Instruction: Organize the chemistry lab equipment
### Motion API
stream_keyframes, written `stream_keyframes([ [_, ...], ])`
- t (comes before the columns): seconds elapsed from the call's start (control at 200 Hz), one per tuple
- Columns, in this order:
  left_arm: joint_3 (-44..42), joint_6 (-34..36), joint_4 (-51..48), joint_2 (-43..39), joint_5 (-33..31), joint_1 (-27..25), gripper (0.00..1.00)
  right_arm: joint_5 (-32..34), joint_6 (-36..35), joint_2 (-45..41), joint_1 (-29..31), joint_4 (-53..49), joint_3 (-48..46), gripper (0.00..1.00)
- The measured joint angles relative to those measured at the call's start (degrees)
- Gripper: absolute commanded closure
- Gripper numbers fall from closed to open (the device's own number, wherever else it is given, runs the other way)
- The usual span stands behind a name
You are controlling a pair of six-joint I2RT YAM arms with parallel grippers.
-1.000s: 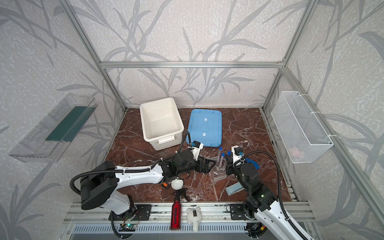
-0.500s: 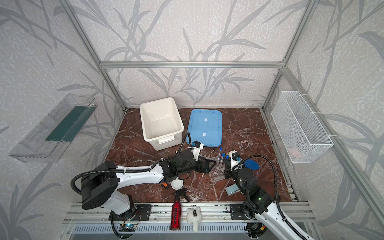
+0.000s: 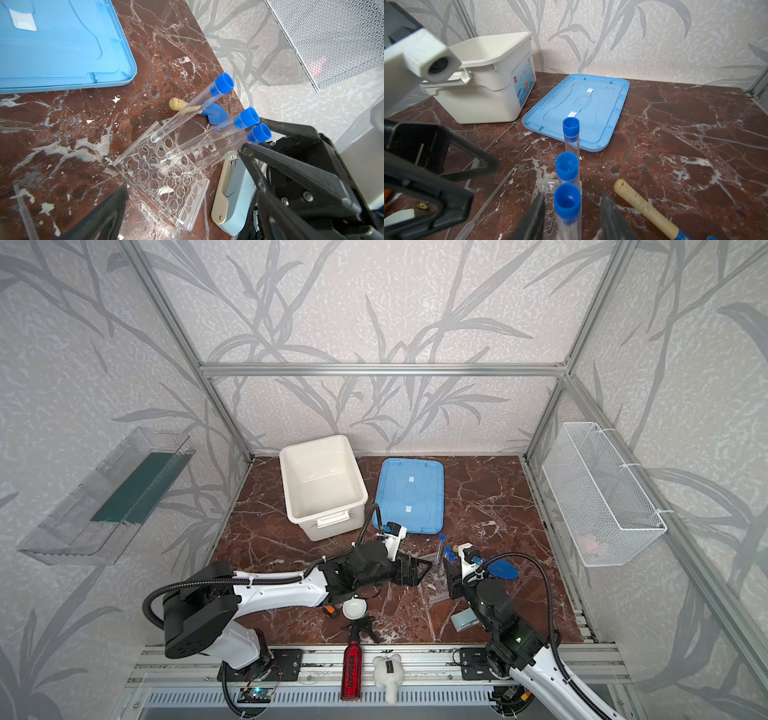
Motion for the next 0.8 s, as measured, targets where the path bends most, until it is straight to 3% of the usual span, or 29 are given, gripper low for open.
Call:
stream_keyframes([
  [0.11,0.00,0.02,-0.04,-0.02,-0.09,0.04,0.01,0.52,1.22,-2.56,0.00,-0.90,0.00,0.47],
  [0.31,0.13,0.96,-3.98,-3.43,-0.76,1.09,0.01,4.68,4.81,-7.56,0.00,-6.69,2.36,0.13],
  [0.475,4.76,3.48,-12.70,-11.06,-2.43,5.07,0.01,8.81,6.91,-7.04,0.00,-10.58,9.40,0.00],
  [0.605,12.41,6.10,-22.51,-17.44,-4.79,10.45,0.01,10.14,6.91,0.61,-0.02,-12.59,18.60,0.01],
  [0.8,28.46,8.20,-39.60,-19.10,-7.10,23.98,0.01,8.52,4.81,19.80,-0.02,-15.30,36.52,0.01],
])
